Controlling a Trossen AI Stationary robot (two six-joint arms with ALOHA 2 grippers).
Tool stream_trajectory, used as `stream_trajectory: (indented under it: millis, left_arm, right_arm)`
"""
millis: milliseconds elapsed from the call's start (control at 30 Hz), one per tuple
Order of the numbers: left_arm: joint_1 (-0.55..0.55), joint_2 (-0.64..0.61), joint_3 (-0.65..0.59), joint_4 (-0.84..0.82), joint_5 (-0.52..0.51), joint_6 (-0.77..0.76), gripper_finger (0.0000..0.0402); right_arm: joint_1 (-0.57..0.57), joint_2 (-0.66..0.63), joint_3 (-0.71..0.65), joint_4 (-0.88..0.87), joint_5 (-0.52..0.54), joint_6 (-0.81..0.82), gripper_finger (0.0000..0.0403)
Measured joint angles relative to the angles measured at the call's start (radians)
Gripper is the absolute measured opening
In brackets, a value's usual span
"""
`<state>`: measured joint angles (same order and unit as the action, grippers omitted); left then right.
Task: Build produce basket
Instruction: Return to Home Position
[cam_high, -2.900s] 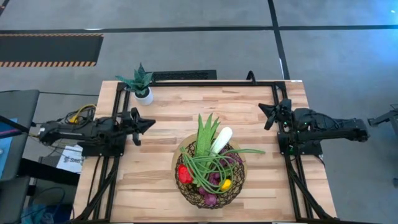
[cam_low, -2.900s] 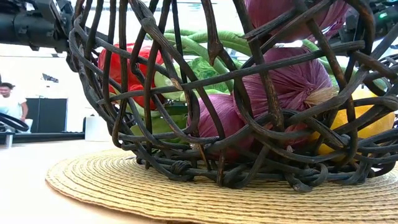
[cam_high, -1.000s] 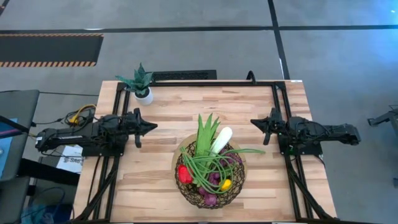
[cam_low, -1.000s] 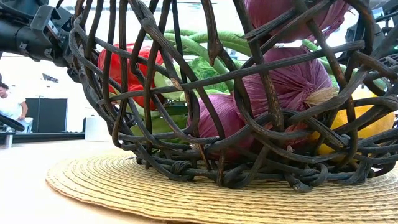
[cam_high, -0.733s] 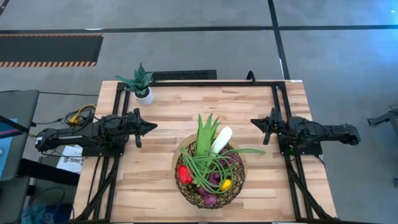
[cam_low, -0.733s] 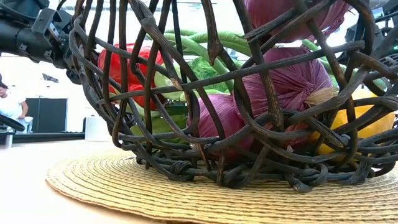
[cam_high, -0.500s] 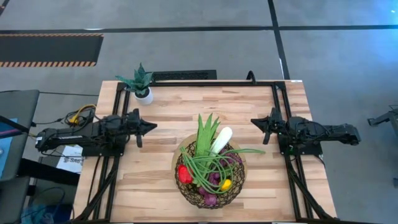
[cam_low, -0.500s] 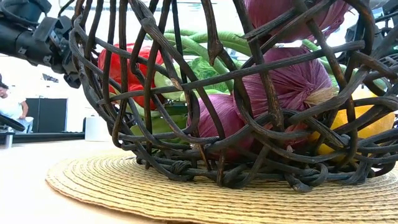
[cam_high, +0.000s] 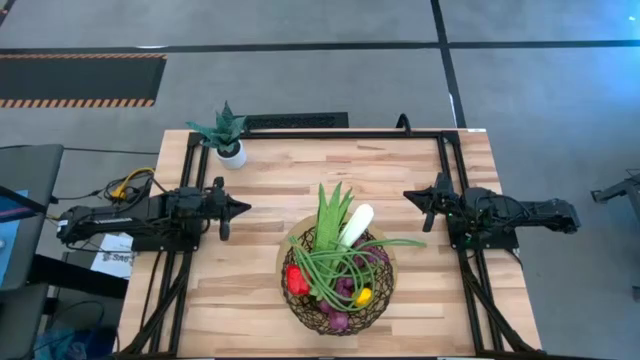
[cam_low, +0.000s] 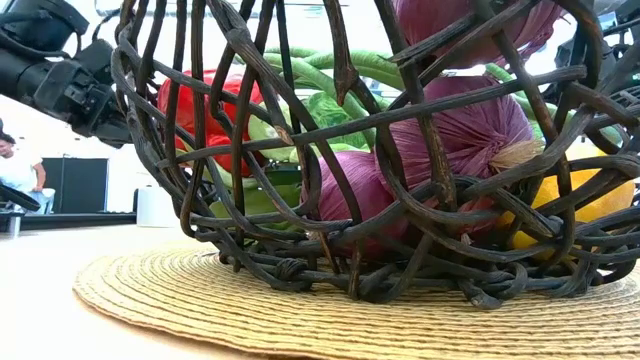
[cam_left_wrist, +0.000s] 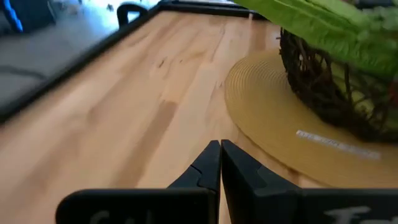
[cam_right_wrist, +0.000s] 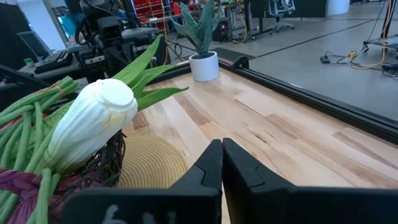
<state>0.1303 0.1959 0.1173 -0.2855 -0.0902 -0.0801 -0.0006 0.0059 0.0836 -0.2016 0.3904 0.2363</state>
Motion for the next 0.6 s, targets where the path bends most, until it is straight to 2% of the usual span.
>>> stream_trajectory:
  millis: [100,233,400,600]
  left_arm:
    - [0.000,0.000,0.000,0.011,-0.002,0.097,0.0000]
    - [0.000,0.000,0.000,0.013,0.012,0.148,0.0000]
    - [0.000,0.000,0.000,0.017,0.048,0.154,0.0000]
    - [0.000,0.000,0.000,0.015,0.042,0.107,0.0000]
  right_arm:
    - [0.000,0.000,0.000,0.000,0.000,0.000,0.0023]
    - [0.000,0.000,0.000,0.000,0.000,0.000,0.0025]
    - [0.000,0.000,-0.001,0.000,0.000,0.000,0.0022]
    - [0.000,0.000,-0.001,0.000,0.000,0.000,0.0024]
